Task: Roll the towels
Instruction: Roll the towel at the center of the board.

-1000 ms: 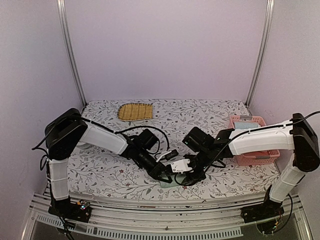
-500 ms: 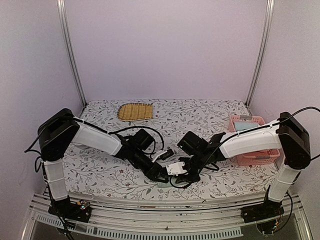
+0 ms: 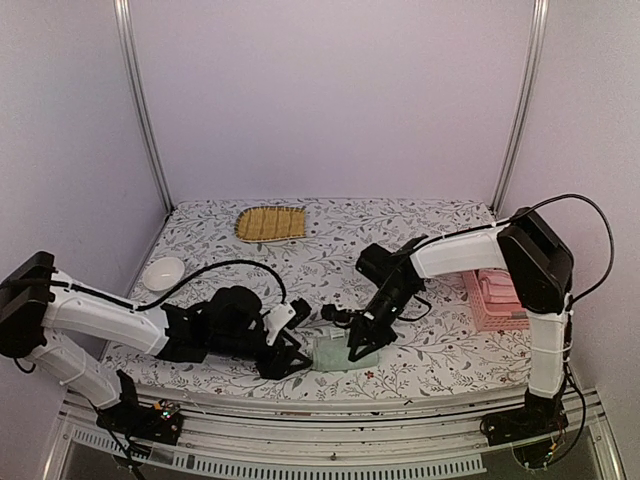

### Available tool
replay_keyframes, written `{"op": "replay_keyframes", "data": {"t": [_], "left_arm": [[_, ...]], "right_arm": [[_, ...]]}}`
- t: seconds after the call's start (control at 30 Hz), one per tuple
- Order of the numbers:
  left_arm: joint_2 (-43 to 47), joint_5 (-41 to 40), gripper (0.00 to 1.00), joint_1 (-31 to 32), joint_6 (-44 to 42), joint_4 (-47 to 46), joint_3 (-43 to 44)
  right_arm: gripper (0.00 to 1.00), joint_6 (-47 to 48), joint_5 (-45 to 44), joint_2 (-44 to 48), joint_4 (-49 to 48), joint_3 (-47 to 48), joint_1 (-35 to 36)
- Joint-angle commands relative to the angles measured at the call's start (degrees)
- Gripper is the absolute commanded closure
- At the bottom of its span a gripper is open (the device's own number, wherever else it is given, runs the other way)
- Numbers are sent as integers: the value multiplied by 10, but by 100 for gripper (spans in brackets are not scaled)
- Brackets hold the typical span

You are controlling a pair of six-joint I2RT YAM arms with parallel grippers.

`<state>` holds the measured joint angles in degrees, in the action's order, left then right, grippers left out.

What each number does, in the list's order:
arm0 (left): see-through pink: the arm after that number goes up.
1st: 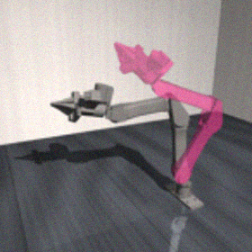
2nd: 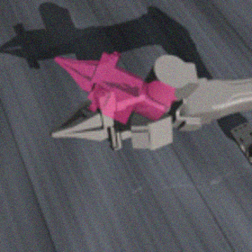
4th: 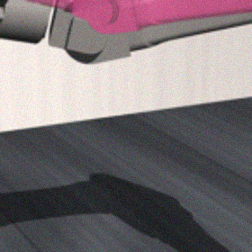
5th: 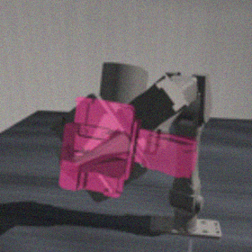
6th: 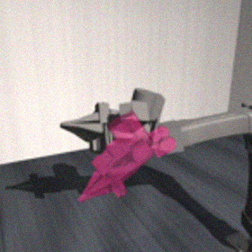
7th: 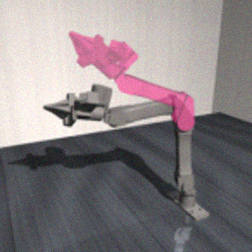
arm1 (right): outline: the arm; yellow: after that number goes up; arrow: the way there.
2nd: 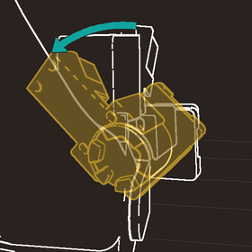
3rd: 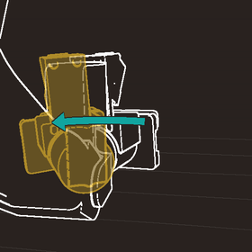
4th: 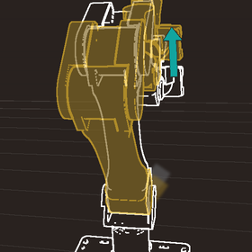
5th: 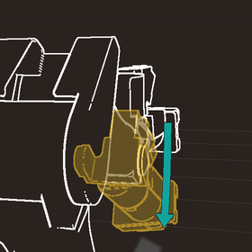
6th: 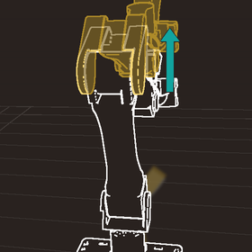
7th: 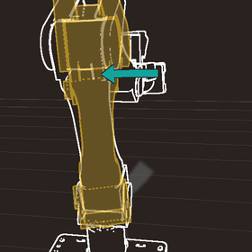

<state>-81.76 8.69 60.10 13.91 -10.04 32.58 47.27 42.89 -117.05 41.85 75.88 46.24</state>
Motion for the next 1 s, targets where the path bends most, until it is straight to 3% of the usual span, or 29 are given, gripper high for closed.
{"op": "replay_keyframes", "data": {"t": [0.0,0.2,0.47,0.77,0.97], "left_arm": [[4,-145,47,84,-92,-40,3],[-59,-193,47,126,-203,13,85],[-155,-237,44,135,-310,64,164],[-252,-258,44,135,-324,93,218],[-269,-256,58,137,-322,102,228]], "right_arm": [[88,22,53,-98,135,43,-30],[87,37,72,-145,182,79,-46],[86,33,70,-157,182,86,-46],[85,29,66,-157,181,86,-46],[82,30,70,-150,185,88,-45]]}}
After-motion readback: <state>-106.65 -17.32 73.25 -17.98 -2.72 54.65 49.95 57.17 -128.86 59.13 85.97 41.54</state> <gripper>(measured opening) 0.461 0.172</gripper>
